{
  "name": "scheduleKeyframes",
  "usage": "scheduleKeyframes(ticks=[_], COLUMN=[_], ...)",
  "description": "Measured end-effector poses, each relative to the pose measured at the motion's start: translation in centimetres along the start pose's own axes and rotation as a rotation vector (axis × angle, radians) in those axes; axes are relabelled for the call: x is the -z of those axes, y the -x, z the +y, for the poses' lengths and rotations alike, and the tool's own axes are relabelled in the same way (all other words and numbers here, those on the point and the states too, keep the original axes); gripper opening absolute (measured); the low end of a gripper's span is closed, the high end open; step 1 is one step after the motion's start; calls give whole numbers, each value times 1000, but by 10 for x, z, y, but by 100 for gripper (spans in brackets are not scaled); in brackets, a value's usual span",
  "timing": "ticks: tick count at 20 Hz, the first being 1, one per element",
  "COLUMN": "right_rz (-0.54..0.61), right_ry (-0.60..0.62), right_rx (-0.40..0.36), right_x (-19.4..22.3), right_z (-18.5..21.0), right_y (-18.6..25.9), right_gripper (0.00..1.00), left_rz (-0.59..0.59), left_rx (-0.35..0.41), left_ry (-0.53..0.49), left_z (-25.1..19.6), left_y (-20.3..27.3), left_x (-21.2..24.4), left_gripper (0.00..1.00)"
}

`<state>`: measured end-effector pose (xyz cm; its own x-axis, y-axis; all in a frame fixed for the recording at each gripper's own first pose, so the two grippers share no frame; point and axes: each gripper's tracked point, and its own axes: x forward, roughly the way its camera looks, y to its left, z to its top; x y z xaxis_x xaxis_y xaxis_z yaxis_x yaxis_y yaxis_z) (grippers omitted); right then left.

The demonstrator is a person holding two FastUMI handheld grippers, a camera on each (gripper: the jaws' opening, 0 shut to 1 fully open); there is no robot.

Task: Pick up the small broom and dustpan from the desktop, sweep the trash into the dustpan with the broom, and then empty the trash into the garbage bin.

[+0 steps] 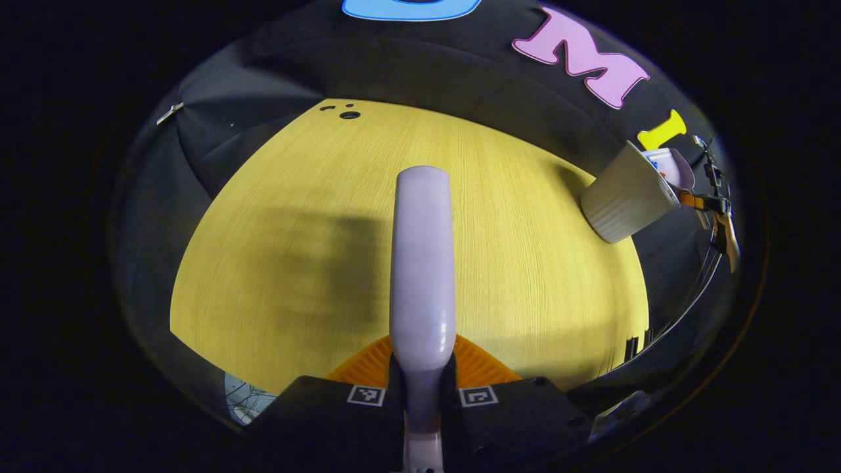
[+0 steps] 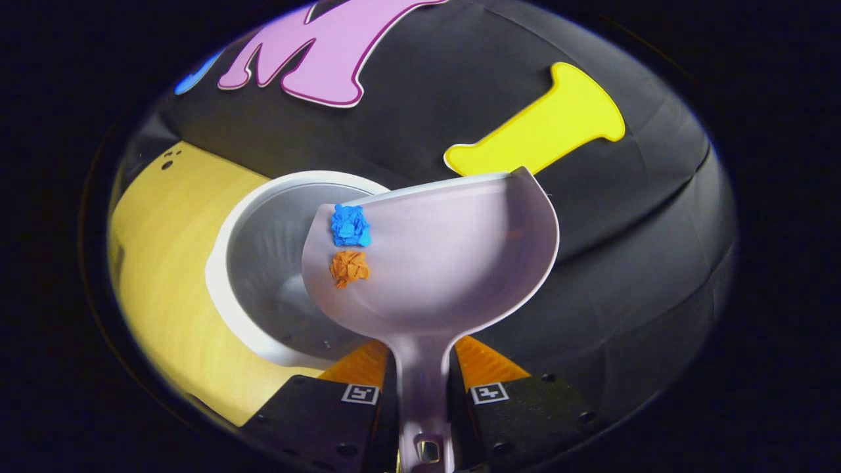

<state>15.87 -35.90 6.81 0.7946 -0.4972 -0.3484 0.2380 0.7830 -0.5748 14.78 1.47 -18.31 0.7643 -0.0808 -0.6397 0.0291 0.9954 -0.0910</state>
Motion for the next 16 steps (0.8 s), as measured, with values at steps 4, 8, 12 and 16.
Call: scheduleKeyframes(ticks=[4,8,12,16], right_rz=[-41,-99,-164,-200], right_ry=[115,302,569,723], right_rx=[58,128,194,225], right_x=[-4,-15,-28,-23], right_z=[-2,-12,-24,-34], right_y=[-7,-8,1,4], right_gripper=[36,35,36,35], left_rz=[7,13,11,1], left_rx=[0,-5,-14,-21], left_ry=[2,16,28,53], left_z=[-4,-5,-5,-7], left_y=[-3,-4,-1,2], left_x=[1,7,14,22], left_gripper=[27,27,27,27])
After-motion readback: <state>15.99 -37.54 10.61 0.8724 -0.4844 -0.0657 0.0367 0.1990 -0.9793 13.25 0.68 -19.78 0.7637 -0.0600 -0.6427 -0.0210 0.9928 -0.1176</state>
